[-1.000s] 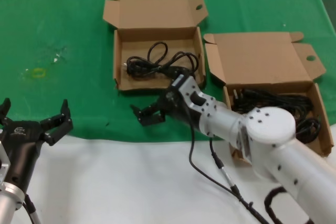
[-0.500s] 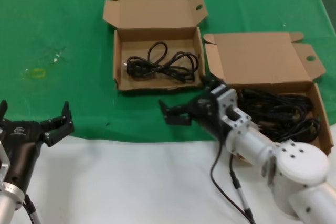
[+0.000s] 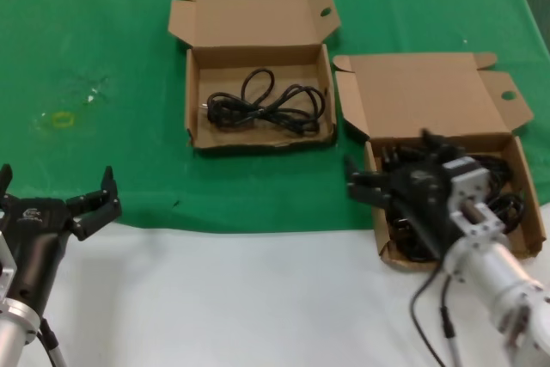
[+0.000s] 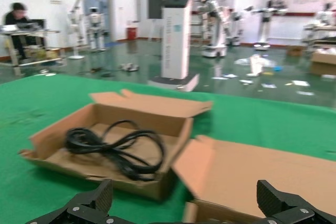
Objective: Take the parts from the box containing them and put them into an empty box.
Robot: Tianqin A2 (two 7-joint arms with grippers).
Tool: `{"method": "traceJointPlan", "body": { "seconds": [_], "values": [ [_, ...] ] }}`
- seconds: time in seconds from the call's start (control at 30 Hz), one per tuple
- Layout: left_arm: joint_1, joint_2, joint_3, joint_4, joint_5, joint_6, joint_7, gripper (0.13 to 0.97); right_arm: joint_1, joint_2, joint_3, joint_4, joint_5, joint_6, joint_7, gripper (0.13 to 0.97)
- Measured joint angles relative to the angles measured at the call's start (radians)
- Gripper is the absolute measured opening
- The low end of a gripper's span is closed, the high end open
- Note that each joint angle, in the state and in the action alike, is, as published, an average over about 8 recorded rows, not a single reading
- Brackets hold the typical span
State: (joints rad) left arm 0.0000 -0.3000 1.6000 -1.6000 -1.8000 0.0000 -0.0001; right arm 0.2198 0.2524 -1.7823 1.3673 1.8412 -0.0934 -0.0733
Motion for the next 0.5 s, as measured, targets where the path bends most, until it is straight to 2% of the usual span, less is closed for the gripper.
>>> {"method": "traceJointPlan", "body": {
  "seconds": [0.27, 0.5],
  "values": [
    [0.0, 0.0, 0.0, 0.0, 0.0, 0.0, 0.0, 0.966, -0.138, 0.03, 0.115, 0.147, -0.026, 0.059, 0.046, 0.966],
    [0.0, 0.0, 0.0, 0.0, 0.0, 0.0, 0.0, 0.966, -0.172, 0.037, 0.143, 0.183, -0.032, 0.073, 0.058, 0.966]
  ]
}}
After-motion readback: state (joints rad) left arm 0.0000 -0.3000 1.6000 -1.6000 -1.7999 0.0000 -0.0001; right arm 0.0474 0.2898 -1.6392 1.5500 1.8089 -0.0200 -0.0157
